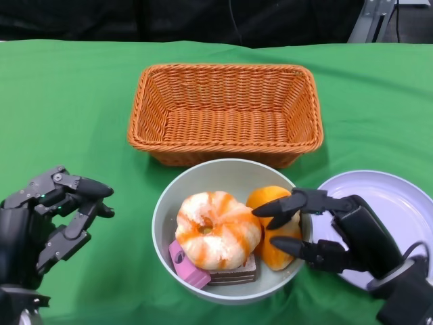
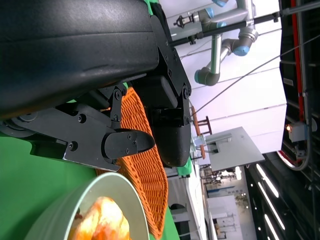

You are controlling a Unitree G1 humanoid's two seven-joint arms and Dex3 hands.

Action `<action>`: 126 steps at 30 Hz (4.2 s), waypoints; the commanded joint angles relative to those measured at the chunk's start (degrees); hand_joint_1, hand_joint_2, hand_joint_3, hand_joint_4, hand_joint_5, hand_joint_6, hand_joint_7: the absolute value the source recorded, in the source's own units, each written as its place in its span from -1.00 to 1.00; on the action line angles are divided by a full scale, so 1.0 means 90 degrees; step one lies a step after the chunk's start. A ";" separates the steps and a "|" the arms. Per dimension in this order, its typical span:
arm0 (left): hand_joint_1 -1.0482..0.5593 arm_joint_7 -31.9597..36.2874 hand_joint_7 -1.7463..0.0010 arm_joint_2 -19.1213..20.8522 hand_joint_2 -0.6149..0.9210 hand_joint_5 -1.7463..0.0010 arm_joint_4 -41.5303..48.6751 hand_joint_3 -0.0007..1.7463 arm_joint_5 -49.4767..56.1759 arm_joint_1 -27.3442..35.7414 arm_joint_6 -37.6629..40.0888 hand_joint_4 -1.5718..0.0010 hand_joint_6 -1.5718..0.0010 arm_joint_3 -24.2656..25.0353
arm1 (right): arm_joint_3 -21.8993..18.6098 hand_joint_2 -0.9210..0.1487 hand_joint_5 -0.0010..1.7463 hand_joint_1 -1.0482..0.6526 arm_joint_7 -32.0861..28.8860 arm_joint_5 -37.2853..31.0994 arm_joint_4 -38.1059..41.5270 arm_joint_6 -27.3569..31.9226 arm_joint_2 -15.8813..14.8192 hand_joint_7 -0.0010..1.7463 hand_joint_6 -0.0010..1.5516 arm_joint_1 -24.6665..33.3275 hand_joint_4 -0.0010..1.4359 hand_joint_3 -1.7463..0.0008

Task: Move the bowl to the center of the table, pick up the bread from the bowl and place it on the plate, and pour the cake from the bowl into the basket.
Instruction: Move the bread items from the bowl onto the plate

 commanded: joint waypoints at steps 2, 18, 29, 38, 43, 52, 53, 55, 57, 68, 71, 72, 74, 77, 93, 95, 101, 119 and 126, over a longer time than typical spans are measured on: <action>0.25 -0.0039 -0.15 0.0045 0.96 -0.65 0.0085 -0.42 -0.0092 0.0043 -0.0122 0.10 -0.06 0.0022 | 0.0041 -1.00 -0.35 -0.53 -0.0560 -0.1064 -0.0644 -0.0055 -0.0557 -0.93 -0.17 -0.0128 -0.33 0.95; 0.24 0.0051 -0.17 -0.0028 0.97 -0.67 0.0284 -0.44 -0.0037 -0.0038 -0.0202 0.09 -0.06 -0.0018 | 0.0787 -0.90 -0.80 -0.74 -0.2758 -0.3721 -0.1356 0.0359 -0.1303 -1.00 -0.43 -0.0411 -0.36 1.00; 0.22 0.0169 -0.20 -0.0103 0.96 -0.69 0.0118 -0.43 0.0059 0.0010 -0.0172 0.09 -0.05 -0.0042 | 0.1832 -0.96 -0.82 -0.77 -0.4119 -0.4839 -0.0740 0.0838 -0.1437 -0.97 -0.32 -0.0992 -0.23 0.99; 0.22 0.0137 -0.18 -0.0163 0.97 -0.67 -0.0016 -0.43 -0.0017 0.0051 -0.0175 0.08 -0.06 -0.0095 | 0.2683 -0.97 -0.87 -0.76 -0.5020 -0.5315 0.0087 0.1221 -0.1479 -0.99 -0.29 -0.1593 -0.18 1.00; 0.23 0.0094 -0.20 -0.0181 0.92 -0.67 -0.0117 -0.35 -0.0092 0.0081 -0.0181 0.07 -0.05 -0.0116 | 0.3129 -0.96 -0.92 -0.74 -0.5203 -0.5497 0.0452 0.1534 -0.1491 -1.00 -0.31 -0.1889 -0.22 1.00; 0.23 0.0073 -0.19 -0.0220 0.77 -0.67 -0.0323 -0.11 -0.0231 0.0149 -0.0101 0.05 -0.07 -0.0164 | 0.3664 -0.89 -0.95 -0.72 -0.4888 -0.5584 0.0636 0.2108 -0.1530 -0.99 -0.29 -0.2172 -0.26 1.00; 0.24 0.0058 -0.18 -0.0222 0.76 -0.66 -0.0359 -0.09 -0.0260 0.0162 -0.0090 0.05 -0.07 -0.0177 | 0.3729 -0.89 -0.95 -0.72 -0.4901 -0.5622 0.0656 0.2188 -0.1521 -0.99 -0.29 -0.2194 -0.25 1.00; 0.23 0.0057 -0.18 -0.0227 0.74 -0.66 -0.0416 -0.07 -0.0285 0.0181 -0.0072 0.05 -0.07 -0.0195 | 0.3864 -0.87 -0.95 -0.70 -0.4960 -0.5695 0.0694 0.2342 -0.1511 -0.98 -0.27 -0.2237 -0.22 1.00; 0.23 0.0085 -0.19 -0.0245 0.71 -0.66 -0.0479 -0.04 -0.0297 0.0202 -0.0031 0.04 -0.08 -0.0208 | 0.3991 -0.86 -0.94 -0.70 -0.5016 -0.5760 0.0747 0.2476 -0.1497 -0.98 -0.25 -0.2278 -0.20 1.00; 0.23 0.0083 -0.21 -0.0266 0.69 -0.65 -0.0602 -0.01 -0.0354 0.0241 0.0077 0.03 -0.07 -0.0244 | 0.4581 -0.87 -0.94 -0.60 -0.4927 -0.5954 0.0958 0.3058 -0.1448 -0.97 -0.17 -0.2474 -0.07 0.99; 0.23 0.0088 -0.21 -0.0267 0.69 -0.65 -0.0587 0.01 -0.0362 0.0238 0.0064 0.03 -0.06 -0.0244 | 0.4605 -0.79 -0.90 -0.43 -0.5352 -0.5814 0.1175 0.2819 -0.1395 -0.95 0.00 -0.2482 0.17 1.00; 0.23 0.0104 -0.21 -0.0272 0.69 -0.65 -0.0593 0.01 -0.0349 0.0240 0.0060 0.03 -0.06 -0.0244 | 0.4624 -0.78 -0.89 -0.40 -0.5702 -0.5787 0.1351 0.2663 -0.1349 -0.95 0.04 -0.2508 0.22 1.00; 0.23 0.0126 -0.21 -0.0280 0.68 -0.65 -0.0598 0.02 -0.0325 0.0238 0.0041 0.03 -0.07 -0.0242 | 0.4650 -0.85 -0.74 -0.17 -0.6289 -0.5697 0.1708 0.2315 -0.1249 -0.92 0.23 -0.2575 0.51 0.99; 0.24 0.0135 -0.22 -0.0279 0.68 -0.64 -0.0590 0.03 -0.0286 0.0241 0.0011 0.03 -0.07 -0.0238 | 0.4728 -0.97 0.16 -0.05 -0.6894 -0.5690 0.2109 0.1967 -0.1138 -0.96 0.42 -0.2713 0.24 0.99; 0.24 0.0190 -0.23 -0.0314 0.69 -0.69 -0.0507 0.01 -0.0138 0.0253 -0.0076 0.04 -0.06 -0.0181 | 0.4555 -0.99 0.67 0.02 -0.7738 -0.5296 0.2475 0.1114 -0.1050 -0.91 0.49 -0.2988 -0.03 0.99; 0.23 0.0199 -0.23 -0.0310 0.69 -0.69 -0.0499 0.01 -0.0107 0.0256 -0.0064 0.04 -0.06 -0.0172 | 0.4485 -0.98 0.60 0.01 -0.7744 -0.5203 0.2386 0.1013 -0.1098 -0.91 0.49 -0.3014 0.00 0.99; 0.22 0.0262 -0.25 -0.0296 0.70 -0.70 -0.0496 -0.01 -0.0041 0.0268 -0.0006 0.06 -0.05 -0.0154 | 0.4075 -0.99 0.36 -0.03 -0.7890 -0.4902 0.2040 0.0679 -0.1215 -0.89 0.48 -0.2994 0.13 0.99; 0.22 0.0367 -0.28 -0.0278 0.75 -0.74 -0.0513 -0.10 -0.0031 0.0299 0.0093 0.09 -0.03 -0.0149 | 0.2613 -0.91 0.15 -0.04 -0.7490 -0.4122 0.0578 0.0530 -0.1992 -0.83 0.52 -0.2185 0.27 0.99; 0.23 0.0331 -0.28 -0.0238 0.75 -0.74 -0.0436 -0.08 -0.0083 0.0257 0.0084 0.10 -0.02 -0.0090 | 0.1833 -0.89 0.30 0.02 -0.7156 -0.3760 0.0391 0.0895 -0.2504 -0.80 0.53 -0.1327 0.24 0.99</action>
